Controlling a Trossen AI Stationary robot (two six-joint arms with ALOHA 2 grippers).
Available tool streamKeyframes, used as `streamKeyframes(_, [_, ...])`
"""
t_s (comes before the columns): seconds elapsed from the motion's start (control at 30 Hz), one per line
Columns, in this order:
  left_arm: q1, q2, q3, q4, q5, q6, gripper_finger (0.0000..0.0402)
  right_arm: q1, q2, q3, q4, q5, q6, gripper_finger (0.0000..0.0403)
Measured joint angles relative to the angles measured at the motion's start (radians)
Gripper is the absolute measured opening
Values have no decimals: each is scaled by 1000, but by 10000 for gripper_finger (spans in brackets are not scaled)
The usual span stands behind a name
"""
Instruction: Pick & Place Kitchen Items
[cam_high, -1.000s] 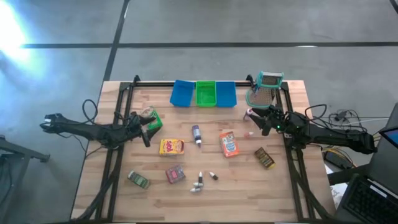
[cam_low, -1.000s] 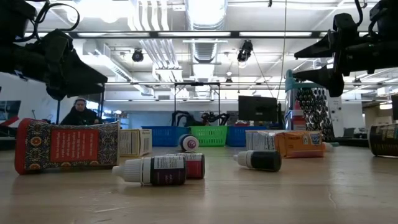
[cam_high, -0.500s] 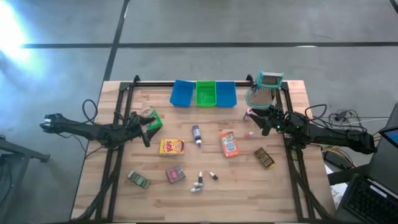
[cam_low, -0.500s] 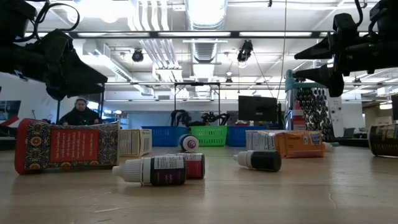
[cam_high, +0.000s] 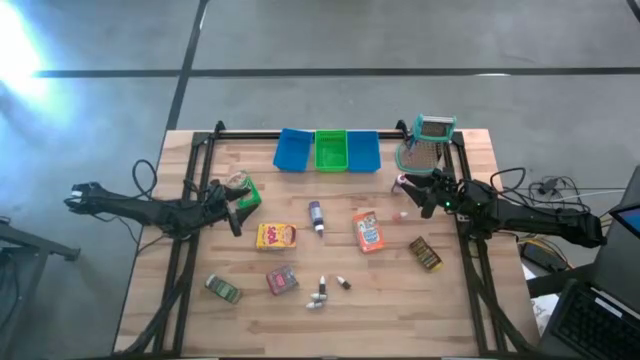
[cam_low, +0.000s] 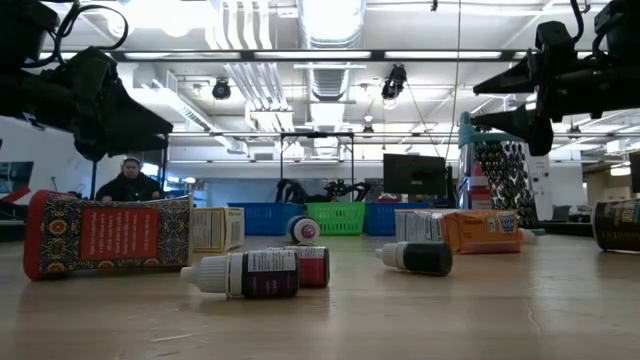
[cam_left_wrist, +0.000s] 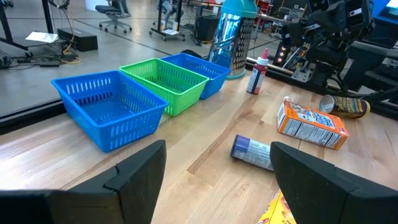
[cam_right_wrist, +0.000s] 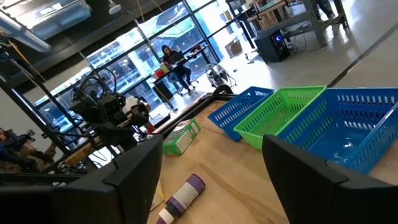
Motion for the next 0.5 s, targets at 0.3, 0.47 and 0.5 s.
streamKeyframes(0.3, [0,0,0,0,-4,0,294,0,0,0,0,0,0,305])
streamKeyframes(0.47, [0,0,0,0,-4,0,294,0,0,0,0,0,0,322])
streamKeyframes(0.5, [0,0,0,0,-4,0,294,0,0,0,0,0,0,325])
